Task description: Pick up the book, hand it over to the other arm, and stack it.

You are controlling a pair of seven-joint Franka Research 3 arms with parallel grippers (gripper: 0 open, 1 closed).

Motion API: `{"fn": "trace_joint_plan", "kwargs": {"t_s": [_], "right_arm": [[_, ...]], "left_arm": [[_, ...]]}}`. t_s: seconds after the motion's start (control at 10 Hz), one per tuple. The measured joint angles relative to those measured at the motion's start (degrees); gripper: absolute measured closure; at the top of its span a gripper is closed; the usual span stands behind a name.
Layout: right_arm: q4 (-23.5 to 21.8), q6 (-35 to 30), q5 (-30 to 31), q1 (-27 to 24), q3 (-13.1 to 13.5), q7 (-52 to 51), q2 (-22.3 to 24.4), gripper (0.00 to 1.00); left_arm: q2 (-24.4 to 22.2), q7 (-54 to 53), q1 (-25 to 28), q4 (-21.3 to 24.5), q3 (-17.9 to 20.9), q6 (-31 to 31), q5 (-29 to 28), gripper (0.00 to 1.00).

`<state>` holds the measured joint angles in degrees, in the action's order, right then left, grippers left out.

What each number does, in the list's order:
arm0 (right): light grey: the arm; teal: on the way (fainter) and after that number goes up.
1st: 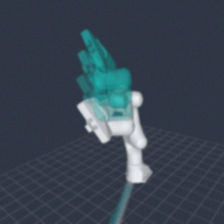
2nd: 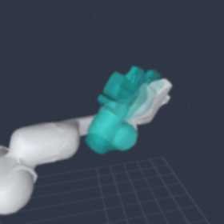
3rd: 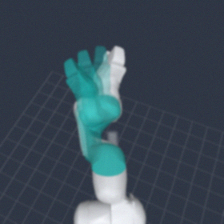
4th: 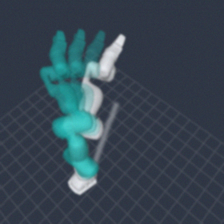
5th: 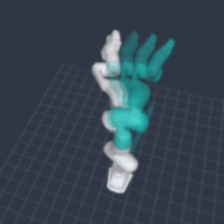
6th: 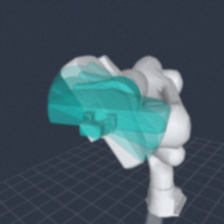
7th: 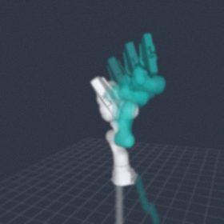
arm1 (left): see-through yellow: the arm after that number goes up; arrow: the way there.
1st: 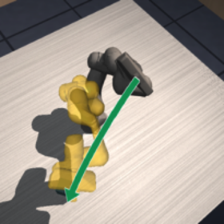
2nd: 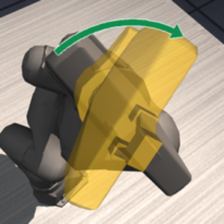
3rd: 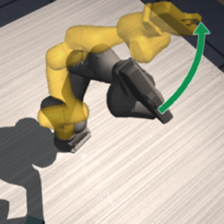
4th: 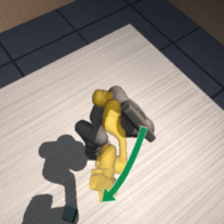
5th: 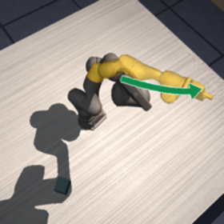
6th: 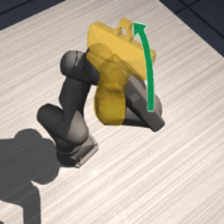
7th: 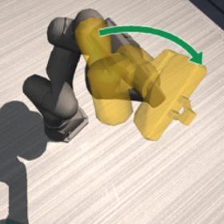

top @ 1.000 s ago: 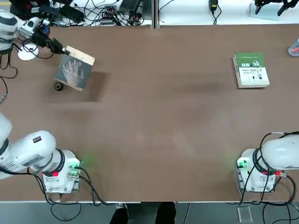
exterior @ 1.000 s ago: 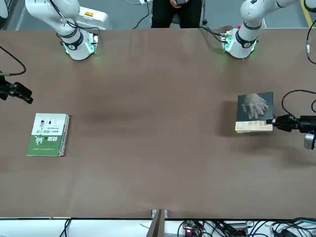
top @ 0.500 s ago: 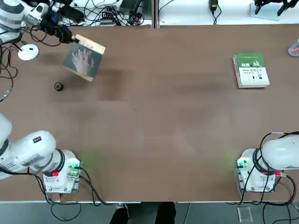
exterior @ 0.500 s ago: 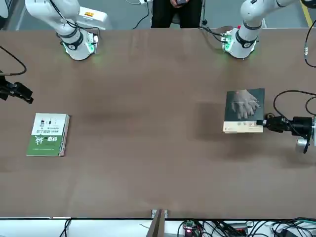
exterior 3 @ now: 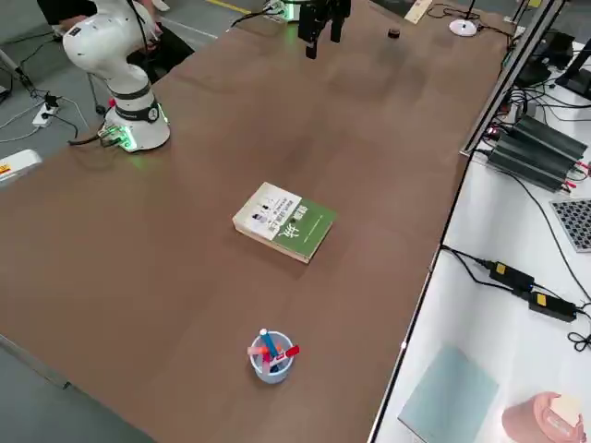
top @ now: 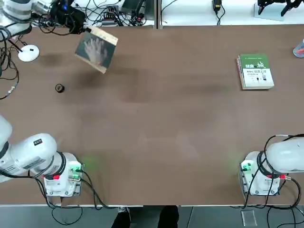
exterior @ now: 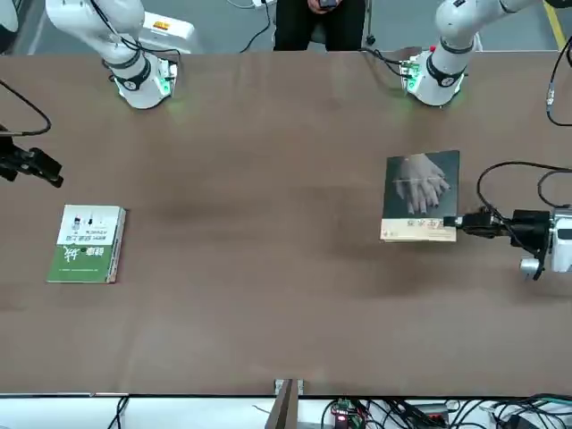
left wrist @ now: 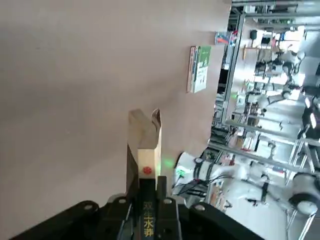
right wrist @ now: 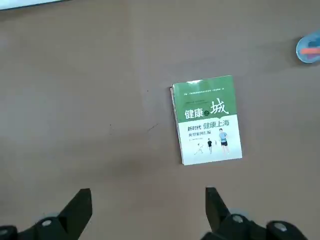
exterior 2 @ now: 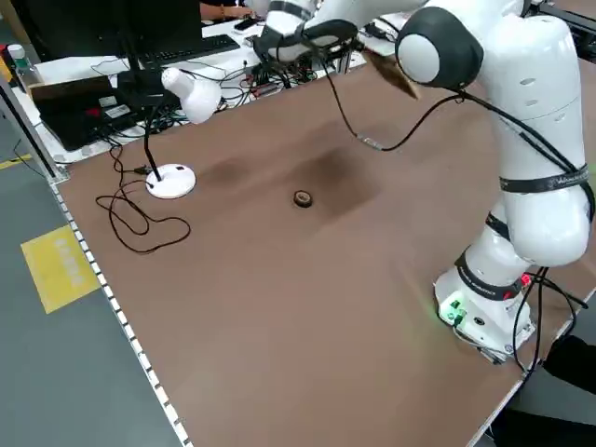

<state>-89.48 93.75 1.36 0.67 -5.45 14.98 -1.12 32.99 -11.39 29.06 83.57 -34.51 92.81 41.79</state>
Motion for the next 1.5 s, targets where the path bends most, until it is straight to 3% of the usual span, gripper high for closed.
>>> {"fn": "trace_joint_plan", "kwargs": {"t_s": [0.2, 0.4, 0.9, 1.2, 1.5], "right_arm": [[0.0, 0.2, -1.5, 0.1, 0.0, 0.7, 0.0, 0.0], [0.0, 0.5, -6.9, 0.0, 0.1, 1.8, 0.0, 0.0], [-0.8, 0.5, -20.5, -1.5, 0.6, 2.6, -0.1, 0.0], [-4.5, 0.3, -33.4, -4.7, 0.9, 0.6, -0.5, 0.0], [-11.0, 0.0, -44.3, -6.9, 1.6, -5.6, -1.3, 0.0]], "left_arm": [[0.0, 3.5, -0.3, 0.0, -4.1, 4.8, 0.0, 0.99], [0.0, 7.3, -1.6, 0.0, -6.9, 9.6, 0.0, 0.99], [-1.1, 16.2, -8.3, -0.3, -8.2, 17.4, 0.0, 0.99], [-1.9, 19.4, -12.0, -0.6, -8.4, 19.6, 0.0, 0.99], [-2.1, 20.2, -17.1, -1.1, -8.5, 25.0, 0.0, 0.99]]}}
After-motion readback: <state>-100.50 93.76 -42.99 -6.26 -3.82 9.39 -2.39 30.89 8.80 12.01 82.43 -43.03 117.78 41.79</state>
